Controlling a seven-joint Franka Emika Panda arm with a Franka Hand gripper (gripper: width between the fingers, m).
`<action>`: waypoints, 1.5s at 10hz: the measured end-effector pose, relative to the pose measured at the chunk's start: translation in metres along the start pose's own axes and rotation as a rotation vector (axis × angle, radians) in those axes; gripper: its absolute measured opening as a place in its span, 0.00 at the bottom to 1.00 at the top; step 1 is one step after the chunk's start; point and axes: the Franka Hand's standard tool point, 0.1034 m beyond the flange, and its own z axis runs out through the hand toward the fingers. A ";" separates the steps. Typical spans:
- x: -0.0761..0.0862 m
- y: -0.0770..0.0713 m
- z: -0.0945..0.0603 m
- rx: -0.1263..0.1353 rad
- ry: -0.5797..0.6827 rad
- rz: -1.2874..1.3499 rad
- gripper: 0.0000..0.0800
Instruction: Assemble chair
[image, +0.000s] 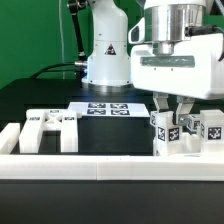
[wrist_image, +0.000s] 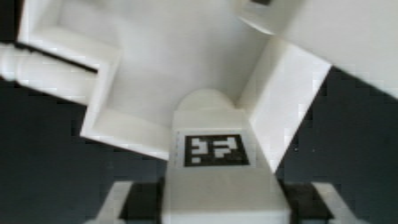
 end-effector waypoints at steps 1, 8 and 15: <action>-0.001 0.000 0.000 0.001 -0.002 0.089 0.36; -0.002 0.006 0.000 -0.032 0.008 0.523 0.37; 0.000 0.005 -0.016 -0.025 -0.005 0.395 0.71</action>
Offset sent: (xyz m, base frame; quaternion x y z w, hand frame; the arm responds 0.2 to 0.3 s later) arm -0.0012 0.0061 -0.0007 -0.0502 -0.0036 0.2657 0.9627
